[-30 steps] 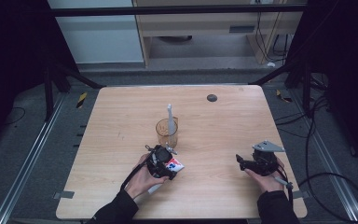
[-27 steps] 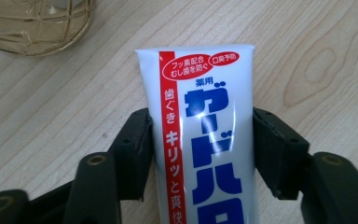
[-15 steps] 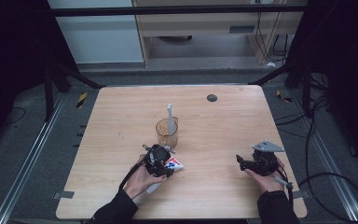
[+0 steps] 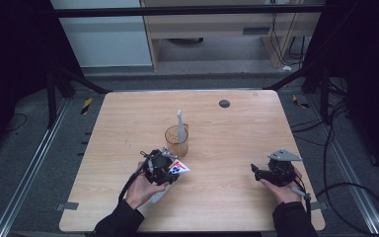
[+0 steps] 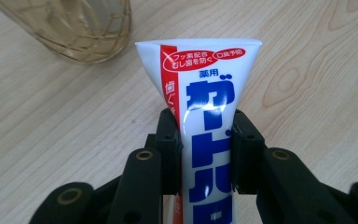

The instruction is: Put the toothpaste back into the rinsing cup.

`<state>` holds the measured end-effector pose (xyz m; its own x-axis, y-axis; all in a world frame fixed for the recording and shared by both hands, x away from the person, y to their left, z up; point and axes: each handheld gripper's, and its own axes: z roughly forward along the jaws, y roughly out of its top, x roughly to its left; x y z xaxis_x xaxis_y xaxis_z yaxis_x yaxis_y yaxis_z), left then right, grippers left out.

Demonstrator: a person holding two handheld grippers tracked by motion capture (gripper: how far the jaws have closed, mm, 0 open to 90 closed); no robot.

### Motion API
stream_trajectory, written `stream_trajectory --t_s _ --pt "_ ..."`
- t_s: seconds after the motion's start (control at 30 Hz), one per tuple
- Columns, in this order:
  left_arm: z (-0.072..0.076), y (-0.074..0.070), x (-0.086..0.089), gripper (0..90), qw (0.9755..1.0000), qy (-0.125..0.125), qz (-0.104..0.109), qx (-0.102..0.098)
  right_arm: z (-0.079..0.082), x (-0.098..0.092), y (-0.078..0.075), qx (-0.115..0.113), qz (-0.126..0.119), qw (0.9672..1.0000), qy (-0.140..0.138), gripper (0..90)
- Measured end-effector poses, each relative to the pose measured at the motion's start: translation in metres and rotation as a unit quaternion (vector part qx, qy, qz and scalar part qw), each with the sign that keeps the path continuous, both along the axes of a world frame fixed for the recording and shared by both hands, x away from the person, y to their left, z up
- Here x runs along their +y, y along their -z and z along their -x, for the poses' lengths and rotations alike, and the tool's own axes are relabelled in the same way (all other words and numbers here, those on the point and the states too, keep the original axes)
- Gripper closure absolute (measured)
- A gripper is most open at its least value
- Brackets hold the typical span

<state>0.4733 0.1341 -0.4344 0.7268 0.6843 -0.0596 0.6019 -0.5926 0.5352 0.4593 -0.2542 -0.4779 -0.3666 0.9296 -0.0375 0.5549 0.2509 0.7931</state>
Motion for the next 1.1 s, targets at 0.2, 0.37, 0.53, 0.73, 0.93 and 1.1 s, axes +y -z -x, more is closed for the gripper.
stream_trajectory --t_s 0.2,0.37,0.53,0.73,0.93,1.1 --pt "0.003 -0.016 0.019 68.9 0.9994 -0.019 0.02 -0.019 0.0 0.0 0.001 -0.002 0.004 1.0 0.0 20.4" --pt "0.003 -0.025 0.031 68.9 0.9981 -0.036 0.036 -0.035 0.0 0.0 0.001 -0.002 0.007 1.0 0.001 20.4" --pt "0.003 -0.035 0.042 68.9 0.9955 -0.057 0.051 -0.056 0.0 -0.001 0.001 -0.002 0.008 1.0 0.002 20.4" --pt "0.001 -0.042 0.052 68.9 0.9905 -0.081 0.066 -0.089 0.0 0.0 0.002 -0.003 0.009 1.0 0.001 20.4" --pt "-0.005 -0.047 0.059 69.0 0.9844 -0.104 0.082 -0.115 0.0 0.001 0.001 -0.002 0.007 1.0 0.002 20.2" --pt "-0.011 -0.057 0.065 69.0 0.9773 -0.122 0.097 -0.144 0.0 0.002 0.001 -0.003 0.007 1.0 0.002 20.1"
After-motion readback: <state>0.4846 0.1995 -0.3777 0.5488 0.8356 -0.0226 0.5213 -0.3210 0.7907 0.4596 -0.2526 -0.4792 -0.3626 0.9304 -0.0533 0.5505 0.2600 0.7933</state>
